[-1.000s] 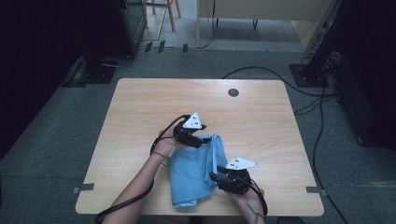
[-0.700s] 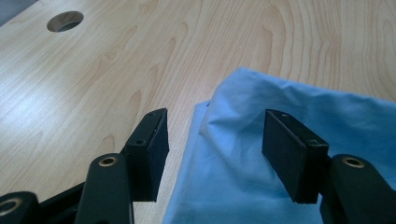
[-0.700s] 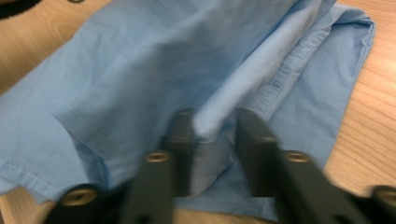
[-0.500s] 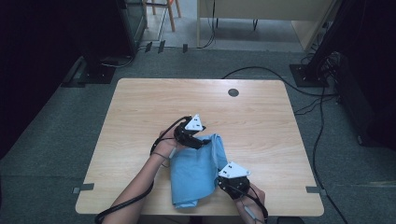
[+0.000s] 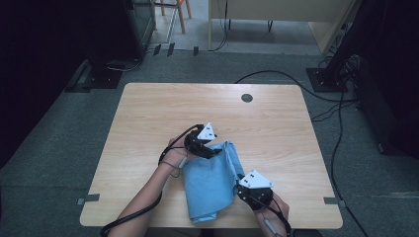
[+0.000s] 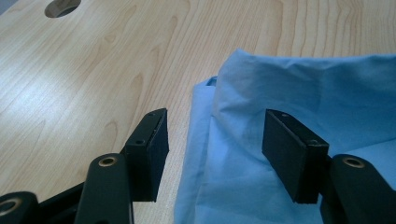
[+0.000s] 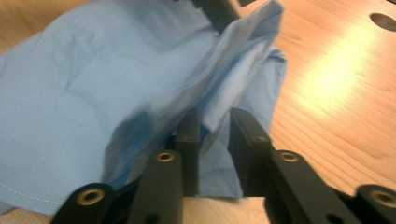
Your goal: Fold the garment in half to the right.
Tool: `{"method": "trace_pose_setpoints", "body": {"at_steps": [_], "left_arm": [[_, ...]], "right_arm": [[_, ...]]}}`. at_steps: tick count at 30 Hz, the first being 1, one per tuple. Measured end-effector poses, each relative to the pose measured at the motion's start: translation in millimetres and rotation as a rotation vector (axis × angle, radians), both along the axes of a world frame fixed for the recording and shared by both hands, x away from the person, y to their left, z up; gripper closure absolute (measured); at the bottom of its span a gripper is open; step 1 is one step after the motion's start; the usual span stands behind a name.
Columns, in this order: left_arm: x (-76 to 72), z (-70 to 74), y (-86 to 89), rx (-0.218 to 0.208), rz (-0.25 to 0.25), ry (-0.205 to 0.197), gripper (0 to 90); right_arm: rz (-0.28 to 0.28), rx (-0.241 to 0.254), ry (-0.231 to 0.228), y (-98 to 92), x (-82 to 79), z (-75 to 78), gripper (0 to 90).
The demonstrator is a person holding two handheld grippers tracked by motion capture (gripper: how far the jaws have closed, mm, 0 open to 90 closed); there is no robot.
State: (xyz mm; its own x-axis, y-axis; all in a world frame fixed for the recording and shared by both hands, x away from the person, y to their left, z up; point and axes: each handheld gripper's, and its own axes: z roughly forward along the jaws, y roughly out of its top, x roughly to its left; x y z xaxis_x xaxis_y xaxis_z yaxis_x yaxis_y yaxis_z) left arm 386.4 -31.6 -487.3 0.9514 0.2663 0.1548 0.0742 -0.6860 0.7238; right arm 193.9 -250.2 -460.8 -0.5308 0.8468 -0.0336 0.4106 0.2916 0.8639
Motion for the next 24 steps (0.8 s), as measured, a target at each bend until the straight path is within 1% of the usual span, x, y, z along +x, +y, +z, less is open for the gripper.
{"method": "trace_pose_setpoints", "body": {"at_steps": [3,4,6,7,8,9,10,11,12,13,14,15,16,17,18,19,20,21,22,23,24], "left_arm": [[0.0,0.5,0.3,-0.005,0.003,0.0,40.6],[0.0,0.5,0.3,-0.005,0.003,0.0,40.6],[0.1,1.3,1.0,-0.006,0.004,0.0,40.6],[0.0,1.7,1.3,-0.014,0.007,0.002,40.6],[1.0,5.5,5.9,-0.053,0.019,0.008,40.6],[1.0,5.5,5.9,-0.053,0.019,0.008,39.4],[1.0,5.5,5.9,-0.053,0.019,0.008,39.4],[1.0,5.5,5.9,-0.053,0.019,0.008,39.4],[1.0,6.7,7.7,-0.063,0.027,0.01,39.4],[1.0,6.7,7.7,-0.063,0.027,0.01,39.4],[0.6,8.4,11.1,-0.072,0.037,0.005,39.4],[0.6,8.4,11.1,-0.072,0.037,0.005,39.4],[-0.3,10.2,16.8,-0.087,0.054,0.004,39.4],[-0.3,10.2,16.8,-0.087,0.054,0.004,38.1],[-0.3,10.2,16.8,-0.087,0.054,0.004,38.1],[-0.8,11.4,21.8,-0.093,0.069,0.007,38.1],[-0.8,11.4,21.8,-0.093,0.069,0.007,38.1],[-0.8,11.4,21.8,-0.093,0.069,0.007,38.1],[-1.1,11.8,23.0,-0.091,0.071,0.004,38.1],[-3.7,13.1,28.4,-0.084,0.069,-0.006,38.1],[-3.7,13.1,28.4,-0.084,0.069,-0.006,38.1]], "right_arm": [[0.0,0.0,0.0,0.0,0.0,0.0,66.1],[0.028,0.004,0.004,3.4,1.7,0.3,66.1],[0.038,0.006,0.009,5.1,2.7,-0.7,65.7],[0.051,0.014,0.019,6.7,3.8,-2.2,65.5],[0.07,0.022,0.022,8.3,4.9,-4.2,65.0],[0.07,0.022,0.022,8.3,4.9,-4.2,65.0],[0.182,0.068,0.07,16.6,12.5,-17.7,65.0],[0.182,0.068,0.07,16.6,12.5,-17.7,62.7],[0.182,0.068,0.07,16.6,12.5,-17.7,62.7],[0.182,0.068,0.07,16.6,12.5,-17.7,62.7],[0.205,0.079,0.083,18.9,14.5,-21.2,62.6],[0.205,0.079,0.083,18.9,14.5,-21.2,62.6],[0.233,0.087,0.107,22.5,19.1,-26.5,62.5],[0.233,0.087,0.107,22.5,19.1,-26.5,62.5],[0.256,0.089,0.135,23.7,24.1,-31.4,62.5],[0.256,0.089,0.135,23.7,24.1,-31.4,62.3],[0.256,0.089,0.135,23.7,24.1,-31.4,62.3],[0.245,0.074,0.155,22.8,30.8,-37.6,62.3],[0.245,0.074,0.155,22.8,30.8,-37.6,61.8],[0.242,0.068,0.156,22.2,32.2,-38.7,61.6],[0.242,0.068,0.156,22.2,32.2,-38.7,61.6]]}}
